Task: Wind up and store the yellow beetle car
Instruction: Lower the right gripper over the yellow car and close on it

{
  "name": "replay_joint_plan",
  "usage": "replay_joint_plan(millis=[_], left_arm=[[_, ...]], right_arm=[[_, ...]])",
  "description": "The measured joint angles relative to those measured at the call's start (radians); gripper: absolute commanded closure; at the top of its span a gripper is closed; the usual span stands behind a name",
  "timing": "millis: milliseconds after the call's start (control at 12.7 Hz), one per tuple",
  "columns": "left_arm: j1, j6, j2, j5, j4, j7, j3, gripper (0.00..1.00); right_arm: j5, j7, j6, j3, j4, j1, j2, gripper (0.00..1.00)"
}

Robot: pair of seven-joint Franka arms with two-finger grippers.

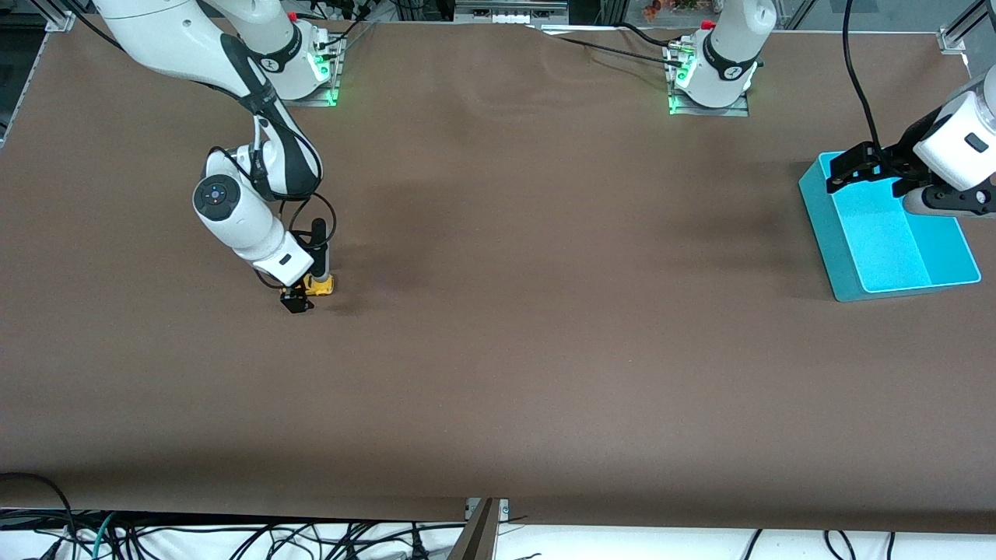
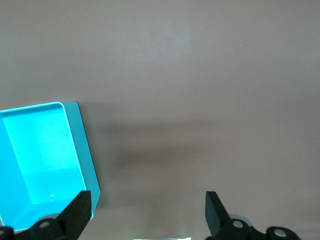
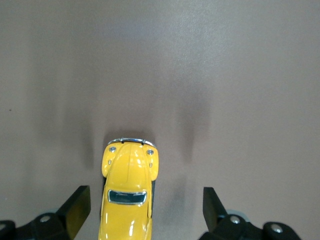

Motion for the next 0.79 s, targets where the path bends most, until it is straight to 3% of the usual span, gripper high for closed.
replay_joint_plan(millis=[395, 474, 553, 789], left_arm=[[0.0, 0.0, 0.0, 0.0, 0.0, 0.0, 0.0, 0.0], [0.0, 0.0, 0.0, 0.0, 0.0, 0.0, 0.0, 0.0], [0.0, 0.0, 0.0, 0.0, 0.0, 0.0, 0.0, 0.0], [0.0, 0.0, 0.001, 0.0, 0.0, 0.0, 0.0, 0.0]], right_arm=[[0.0, -0.025, -0.004, -0.012, -0.006, -0.022, 0.0, 0.02], [0.0, -0.026, -0.005, -0.012, -0.008, -0.03, 0.0, 0.11], [0.0, -0.027, -0.006, -0.012, -0.008, -0.035, 0.0, 0.31], [0.0, -0.029, -0.021, -0.012, -0.009, -0.038, 0.0, 0.73]])
